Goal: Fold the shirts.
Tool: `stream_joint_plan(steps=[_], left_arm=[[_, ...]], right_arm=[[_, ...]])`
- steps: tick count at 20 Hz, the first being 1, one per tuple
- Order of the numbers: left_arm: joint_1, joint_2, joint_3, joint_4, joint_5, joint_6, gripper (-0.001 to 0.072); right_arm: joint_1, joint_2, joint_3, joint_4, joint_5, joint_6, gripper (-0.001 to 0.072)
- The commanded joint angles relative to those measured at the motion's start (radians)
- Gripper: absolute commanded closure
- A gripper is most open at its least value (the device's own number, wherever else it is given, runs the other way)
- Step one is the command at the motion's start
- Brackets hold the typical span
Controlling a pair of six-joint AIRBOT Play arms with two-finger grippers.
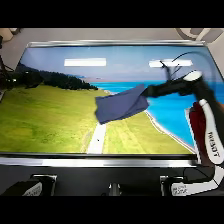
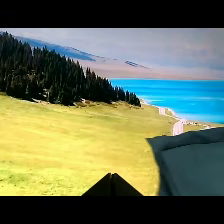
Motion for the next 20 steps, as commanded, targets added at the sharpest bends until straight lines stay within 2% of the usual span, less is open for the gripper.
stream_joint_plan(steps=[1,7,12,14,20], left_arm=[[0.000,-0.001,0.000,0.000,0.034,0.000,0.0685],[-0.003,-0.001,-0.001,-0.009,0.097,0.000,0.0685],[-0.043,-0.002,-0.002,-0.012,0.168,0.000,0.0684],[-0.071,-0.002,-0.002,-0.011,0.203,0.000,0.0685],[-0.125,-0.002,-0.002,-0.012,0.300,0.000,0.0685]], right_arm=[[-0.245,0.069,0.215,-0.085,0.174,0.072,0.0695],[-0.631,0.105,0.433,-0.149,0.367,0.118,0.0694],[-0.861,0.117,0.497,-0.149,0.527,0.156,0.0694],[-0.923,0.137,0.499,-0.154,0.544,0.180,0.0694],[-0.964,0.224,0.434,-0.420,0.553,0.195,0.0694]])
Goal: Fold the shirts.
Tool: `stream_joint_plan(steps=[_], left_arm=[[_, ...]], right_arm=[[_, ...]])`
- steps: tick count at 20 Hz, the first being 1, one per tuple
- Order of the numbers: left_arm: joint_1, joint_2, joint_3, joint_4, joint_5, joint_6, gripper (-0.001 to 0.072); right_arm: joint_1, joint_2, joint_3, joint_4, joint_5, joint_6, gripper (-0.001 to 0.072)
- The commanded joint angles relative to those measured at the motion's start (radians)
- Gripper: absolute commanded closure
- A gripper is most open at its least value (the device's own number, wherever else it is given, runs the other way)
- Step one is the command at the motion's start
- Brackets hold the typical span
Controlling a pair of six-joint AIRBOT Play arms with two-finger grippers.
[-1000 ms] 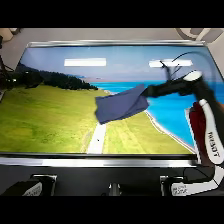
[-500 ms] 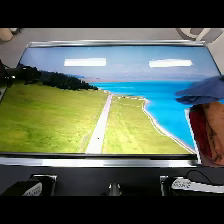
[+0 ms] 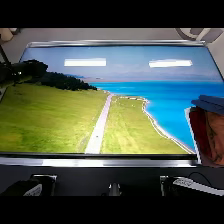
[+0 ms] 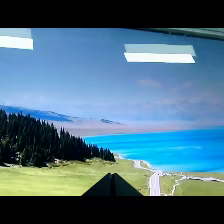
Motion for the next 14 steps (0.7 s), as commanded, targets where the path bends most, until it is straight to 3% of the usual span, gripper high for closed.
stream_joint_plan(steps=[1,4,8,13,14], left_arm=[[-0.027,-0.001,0.000,0.000,0.079,-0.001,0.0684],[-0.032,-0.001,0.000,0.000,0.089,0.000,0.0684],[-0.032,-0.001,0.000,0.000,0.090,-0.001,0.0684],[-0.032,0.000,0.001,-0.003,0.090,-0.004,0.0684],[-0.032,0.000,0.001,-0.003,0.089,-0.004,0.0685]], right_arm=[[-0.024,0.048,-0.084,-0.169,0.027,0.002,0.0694],[-0.024,0.099,-0.298,-0.306,0.026,-0.050,0.0694],[-0.024,0.168,-0.578,-0.600,0.030,-0.135,0.0694],[-0.026,0.179,-0.731,-0.618,-0.074,-0.116,0.0688],[-0.026,0.179,-0.731,-0.622,-0.101,-0.124,0.0543]])
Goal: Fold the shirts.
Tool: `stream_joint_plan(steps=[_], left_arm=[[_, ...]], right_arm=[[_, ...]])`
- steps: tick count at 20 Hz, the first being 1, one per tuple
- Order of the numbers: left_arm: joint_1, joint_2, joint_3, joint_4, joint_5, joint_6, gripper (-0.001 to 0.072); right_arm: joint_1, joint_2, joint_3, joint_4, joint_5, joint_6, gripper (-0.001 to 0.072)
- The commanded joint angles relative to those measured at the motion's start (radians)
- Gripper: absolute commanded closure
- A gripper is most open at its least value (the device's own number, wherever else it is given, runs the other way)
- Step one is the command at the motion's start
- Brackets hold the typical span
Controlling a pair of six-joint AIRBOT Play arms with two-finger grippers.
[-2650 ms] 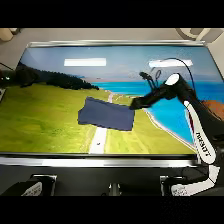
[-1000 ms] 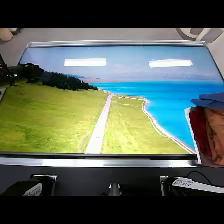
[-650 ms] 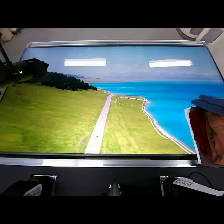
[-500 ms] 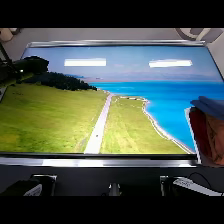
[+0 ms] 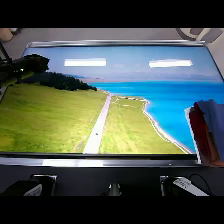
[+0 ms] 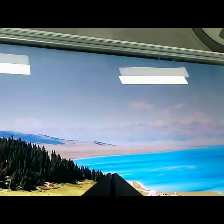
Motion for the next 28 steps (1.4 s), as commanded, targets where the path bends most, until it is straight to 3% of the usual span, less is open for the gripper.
stream_joint_plan(steps=[1,2,4,8,10,12,13,14,15,17,19,21,28], left_arm=[[-0.001,0.001,0.003,-0.002,0.000,-0.003,0.0685],[-0.001,0.002,0.005,-0.002,-0.005,-0.003,0.0685],[-0.006,0.002,0.024,-0.002,-0.022,-0.002,0.0685],[-0.048,-0.048,0.174,0.094,-0.097,0.029,0.0688],[-0.071,-0.148,0.306,0.265,-0.251,-0.066,0.0688],[-0.082,-0.249,0.373,0.379,-0.439,-0.123,0.0684],[-0.080,-0.291,0.370,0.384,-0.526,-0.151,0.0573],[-0.080,-0.331,0.358,0.383,-0.631,-0.200,0.0202],[-0.082,-0.362,0.336,0.380,-0.742,-0.225,0.0004],[-0.100,-0.364,0.229,0.376,-0.811,-0.218,0.0008],[-0.127,-0.309,0.119,0.402,-0.723,-0.241,0.0023],[-0.141,-0.290,0.093,0.421,-0.715,-0.274,0.0024],[-0.142,-0.297,0.092,0.420,-0.715,-0.274,0.0024]], right_arm=[[-0.001,0.008,-0.055,-0.052,-0.108,-0.040,0.0174],[-0.001,0.008,-0.026,-0.048,-0.111,-0.076,0.0015],[-0.001,0.008,0.103,-0.052,-0.156,-0.114,0.0013],[0.140,0.008,0.472,-0.040,-0.478,-0.185,0.0029],[0.317,0.008,0.533,-0.027,-0.587,-0.182,0.0040],[0.528,-0.018,0.532,-0.009,-0.552,-0.138,0.0040],[0.636,-0.050,0.531,-0.006,-0.480,-0.100,0.0041],[0.731,-0.093,0.526,-0.006,-0.397,-0.094,0.0041],[0.797,-0.137,0.512,0.006,-0.344,-0.093,0.0041],[0.873,-0.219,0.473,0.109,-0.185,-0.079,0.0042],[0.912,-0.259,0.417,0.177,-0.120,-0.057,0.0042],[0.932,-0.259,0.392,0.174,-0.133,-0.055,0.0041],[0.932,-0.254,0.393,0.167,-0.173,-0.056,0.0041]])
